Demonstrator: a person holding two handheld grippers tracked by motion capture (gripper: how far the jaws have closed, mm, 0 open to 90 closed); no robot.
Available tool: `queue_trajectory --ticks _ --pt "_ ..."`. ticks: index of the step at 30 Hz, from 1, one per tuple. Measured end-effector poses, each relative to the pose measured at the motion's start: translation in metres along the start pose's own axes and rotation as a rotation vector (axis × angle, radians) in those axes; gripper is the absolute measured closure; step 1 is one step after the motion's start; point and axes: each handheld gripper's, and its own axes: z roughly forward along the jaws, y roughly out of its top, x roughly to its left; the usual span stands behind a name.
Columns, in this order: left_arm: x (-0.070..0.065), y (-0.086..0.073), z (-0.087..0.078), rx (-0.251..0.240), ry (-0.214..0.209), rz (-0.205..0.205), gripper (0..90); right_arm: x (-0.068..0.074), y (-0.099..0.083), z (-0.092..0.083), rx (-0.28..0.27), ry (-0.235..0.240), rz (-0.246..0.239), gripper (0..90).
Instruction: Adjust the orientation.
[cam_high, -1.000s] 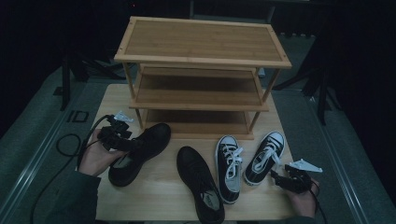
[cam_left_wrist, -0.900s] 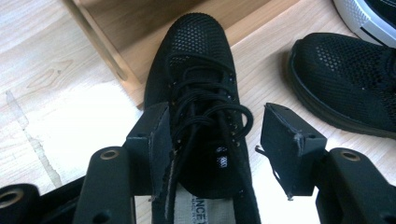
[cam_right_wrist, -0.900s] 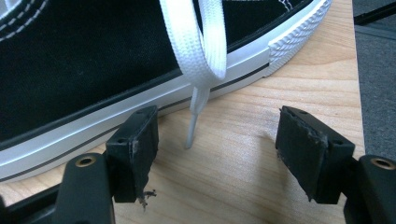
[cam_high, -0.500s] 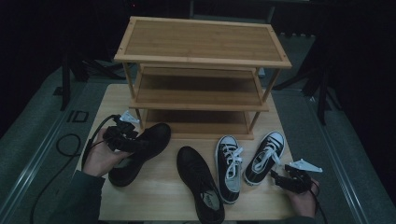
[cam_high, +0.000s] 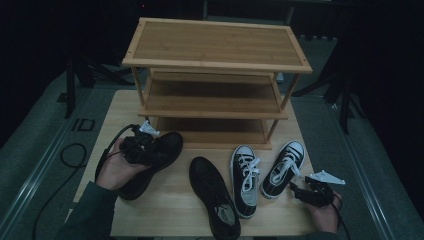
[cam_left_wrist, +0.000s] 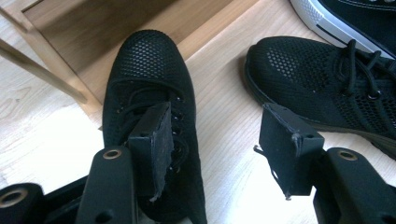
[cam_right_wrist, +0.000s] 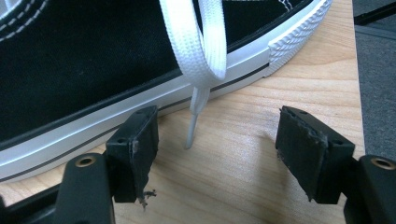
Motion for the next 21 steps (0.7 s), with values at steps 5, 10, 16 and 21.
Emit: queue_trajectory --ticks 5,10,16,21 --pt "-0.004 0.001 0.001 0.002 -0.019 0.014 45.6 0.0 0.0 0.0 0.0 0.0 0.0 29.6" --pt "-0.008 0.002 0.002 0.003 -0.032 0.019 47.1 0.0 0.0 0.0 0.0 0.0 0.0 29.6" --pt "-0.013 0.003 0.003 0.005 -0.043 0.028 47.1 0.0 0.0 0.0 0.0 0.0 0.0 29.6" --pt "-0.018 0.004 0.005 0.006 -0.058 0.04 46.7 0.0 0.0 0.0 -0.001 0.0 0.0 29.5"
